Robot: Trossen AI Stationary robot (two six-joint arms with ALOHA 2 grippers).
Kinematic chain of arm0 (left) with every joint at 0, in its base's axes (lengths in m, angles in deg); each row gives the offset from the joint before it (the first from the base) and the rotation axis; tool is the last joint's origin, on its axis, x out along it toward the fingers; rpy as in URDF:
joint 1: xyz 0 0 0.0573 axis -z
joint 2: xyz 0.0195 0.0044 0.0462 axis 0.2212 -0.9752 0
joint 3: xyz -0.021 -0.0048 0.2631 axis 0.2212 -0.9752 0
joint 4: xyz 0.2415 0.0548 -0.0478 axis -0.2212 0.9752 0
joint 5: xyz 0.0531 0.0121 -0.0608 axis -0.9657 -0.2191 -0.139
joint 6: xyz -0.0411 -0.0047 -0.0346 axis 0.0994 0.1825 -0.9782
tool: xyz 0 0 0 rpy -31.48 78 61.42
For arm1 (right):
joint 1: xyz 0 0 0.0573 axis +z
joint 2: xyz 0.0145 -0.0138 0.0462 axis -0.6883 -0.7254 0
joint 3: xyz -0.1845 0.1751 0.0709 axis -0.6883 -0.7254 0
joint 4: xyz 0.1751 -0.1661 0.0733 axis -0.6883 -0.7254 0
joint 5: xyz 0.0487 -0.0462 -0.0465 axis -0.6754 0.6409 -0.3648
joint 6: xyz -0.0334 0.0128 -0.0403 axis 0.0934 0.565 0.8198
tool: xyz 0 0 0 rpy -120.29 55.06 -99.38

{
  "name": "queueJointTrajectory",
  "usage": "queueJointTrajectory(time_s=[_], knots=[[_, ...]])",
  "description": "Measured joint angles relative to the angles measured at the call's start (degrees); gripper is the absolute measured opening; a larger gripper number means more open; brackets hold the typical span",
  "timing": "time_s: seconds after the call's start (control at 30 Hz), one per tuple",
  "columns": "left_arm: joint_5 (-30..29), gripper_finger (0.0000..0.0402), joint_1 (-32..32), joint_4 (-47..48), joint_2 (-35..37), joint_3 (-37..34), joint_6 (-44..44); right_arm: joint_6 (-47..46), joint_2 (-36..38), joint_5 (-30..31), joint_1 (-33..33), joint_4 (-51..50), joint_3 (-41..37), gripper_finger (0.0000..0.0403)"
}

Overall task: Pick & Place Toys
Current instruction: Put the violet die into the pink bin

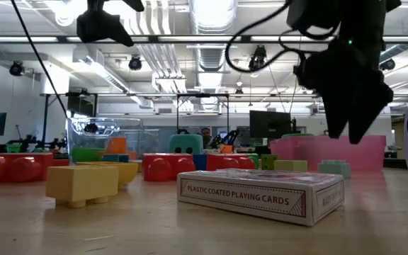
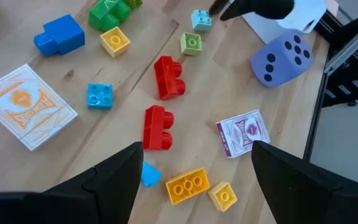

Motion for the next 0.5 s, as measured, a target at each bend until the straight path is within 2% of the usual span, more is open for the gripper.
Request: queueJointTrajectory(time_s=[0.1, 0.33, 0.5], knots=[[0.00, 0.0303, -0.02, 0.02, 0.00, 0.00, 0.02, 3.80, -0.01, -2.26, 0.83, 1.27, -0.07, 0.0366], [0.00, 0.0303, -0.02, 0.26, 0.00, 0.00, 0.63, 13.96, 2.22, -15.36, 3.63, 1.38, 2.70, 0.0366], [0.00, 0.0303, -0.02, 0.26, 0.00, 0.00, 1.60, 18.51, 2.59, -20.67, 6.09, 1.48, 6.77, 0.0366]])
